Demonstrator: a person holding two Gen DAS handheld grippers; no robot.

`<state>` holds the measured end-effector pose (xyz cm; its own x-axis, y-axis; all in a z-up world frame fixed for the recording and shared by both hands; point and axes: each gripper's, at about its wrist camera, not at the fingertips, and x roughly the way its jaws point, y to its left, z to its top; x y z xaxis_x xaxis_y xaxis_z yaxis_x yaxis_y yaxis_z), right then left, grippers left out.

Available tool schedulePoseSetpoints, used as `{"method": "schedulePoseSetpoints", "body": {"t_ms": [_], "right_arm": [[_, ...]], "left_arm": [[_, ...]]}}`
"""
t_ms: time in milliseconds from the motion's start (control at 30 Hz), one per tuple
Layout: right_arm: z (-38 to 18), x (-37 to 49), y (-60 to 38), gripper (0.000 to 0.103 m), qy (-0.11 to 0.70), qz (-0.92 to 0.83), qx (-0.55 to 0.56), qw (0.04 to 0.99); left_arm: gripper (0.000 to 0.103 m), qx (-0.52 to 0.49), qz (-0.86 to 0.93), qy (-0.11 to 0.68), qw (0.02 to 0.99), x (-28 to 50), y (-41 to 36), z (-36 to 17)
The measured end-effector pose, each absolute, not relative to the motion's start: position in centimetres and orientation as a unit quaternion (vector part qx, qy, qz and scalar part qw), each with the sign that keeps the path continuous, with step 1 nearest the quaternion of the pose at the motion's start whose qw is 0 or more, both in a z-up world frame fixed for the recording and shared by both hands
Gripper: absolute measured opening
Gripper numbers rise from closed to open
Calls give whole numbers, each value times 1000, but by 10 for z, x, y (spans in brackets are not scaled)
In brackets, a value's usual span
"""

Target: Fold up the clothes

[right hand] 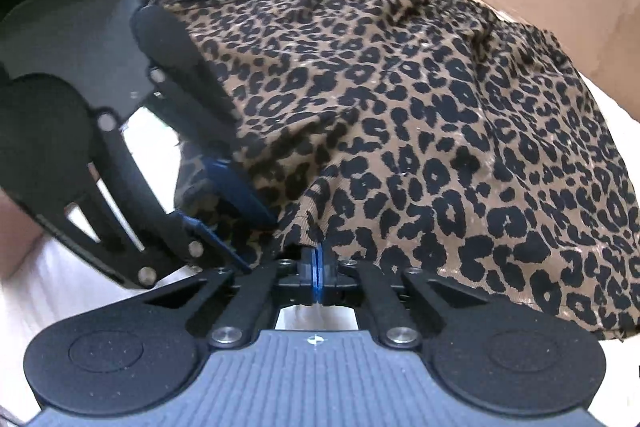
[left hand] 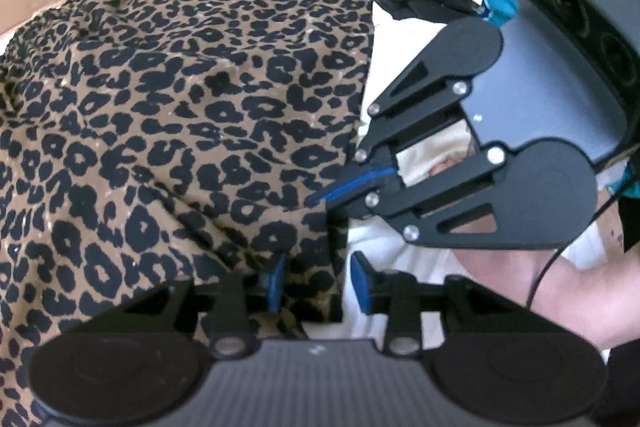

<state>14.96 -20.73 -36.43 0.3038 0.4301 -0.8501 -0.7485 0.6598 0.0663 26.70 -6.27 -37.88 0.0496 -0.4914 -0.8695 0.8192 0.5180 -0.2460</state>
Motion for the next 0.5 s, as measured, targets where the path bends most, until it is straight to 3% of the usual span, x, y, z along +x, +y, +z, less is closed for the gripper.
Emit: {"method": "schedulePoseSetpoints", "body": {"t_ms": [233, 433, 467, 500], "right_arm": [[-364, 146, -212, 0, 463, 383, -189, 777], [-365, 146, -210, 0, 468, 384, -197, 771], [-364, 148, -211, 0, 471, 384, -193, 770], [-363, 149, -212, 0, 475, 385, -189, 769]], "left_arm": [[35, 180, -468, 504, 703, 264, -63, -380], [15, 209, -479, 508, 685, 259, -64, -387], [3, 208, -481, 512, 681, 260, -64, -389], [3, 199, -481, 519, 677, 263, -60, -389]]}}
